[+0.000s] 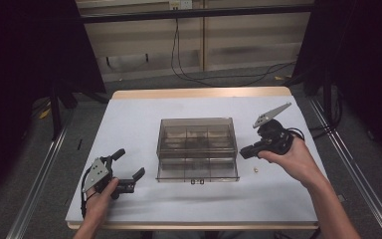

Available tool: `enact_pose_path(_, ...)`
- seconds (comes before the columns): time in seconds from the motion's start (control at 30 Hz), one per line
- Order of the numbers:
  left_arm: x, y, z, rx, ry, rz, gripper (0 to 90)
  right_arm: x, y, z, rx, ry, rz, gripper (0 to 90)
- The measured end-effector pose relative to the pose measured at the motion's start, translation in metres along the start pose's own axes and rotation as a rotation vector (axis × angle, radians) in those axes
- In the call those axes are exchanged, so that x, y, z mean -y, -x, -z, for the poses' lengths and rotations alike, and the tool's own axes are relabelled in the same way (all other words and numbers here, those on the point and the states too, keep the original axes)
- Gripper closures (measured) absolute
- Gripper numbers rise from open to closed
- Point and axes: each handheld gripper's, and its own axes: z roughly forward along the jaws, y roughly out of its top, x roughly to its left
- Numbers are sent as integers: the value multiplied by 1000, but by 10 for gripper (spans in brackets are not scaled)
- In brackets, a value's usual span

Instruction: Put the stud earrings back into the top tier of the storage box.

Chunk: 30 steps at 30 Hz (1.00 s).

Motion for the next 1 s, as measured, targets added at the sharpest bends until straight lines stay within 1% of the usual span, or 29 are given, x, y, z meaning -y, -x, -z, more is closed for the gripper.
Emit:
enact_pose_path(0.03,0,0,0,0,0,0,7,0,0,0,0,0,0,856)
enact_pose_path(0.13,0,0,0,-1,-1,0,7,-9,-4,-3,-12,5,32,856)
enact_pose_path(0.17,0,0,0,-1,-1,0,7,-15,-8,-6,-17,-3,42,856)
enact_pose_path(0.2,0,0,0,-1,-1,0,7,-15,-8,-6,-17,-3,42,856)
enact_pose_path(0.23,0,0,0,-1,-1,0,7,-17,-9,-8,-29,-4,46,856)
enact_pose_path(0.3,0,0,0,-1,-1,0,7,-25,-14,-13,-38,-11,67,856)
enact_pose_path(0.4,0,0,0,-1,0,-1,7,-29,-15,-16,-33,-15,76,856)
enact_pose_path(0.43,0,0,0,0,0,0,7,-34,-17,-19,-37,-18,81,856)
enact_pose_path(0.5,0,0,0,0,-1,0,7,-36,-17,-20,-42,-21,83,856)
enact_pose_path(0.57,0,0,0,0,-1,0,7,-42,-19,-26,-48,-40,89,856)
enact_pose_path(0.6,0,0,0,0,-1,0,7,-42,-19,-26,-48,-40,89,856)
enact_pose_path(0.63,0,0,0,0,-1,-1,7,-45,-20,-30,-48,-51,103,856)
enact_pose_path(0.77,0,0,0,0,-1,-1,7,-51,-23,-36,-55,-67,112,856)
enact_pose_path(0.93,0,0,0,0,-1,-1,7,-61,-29,-46,-74,-95,137,856)
enact_pose_path(1.0,0,0,0,0,-1,-1,7,-63,-30,-50,-77,-103,138,856)
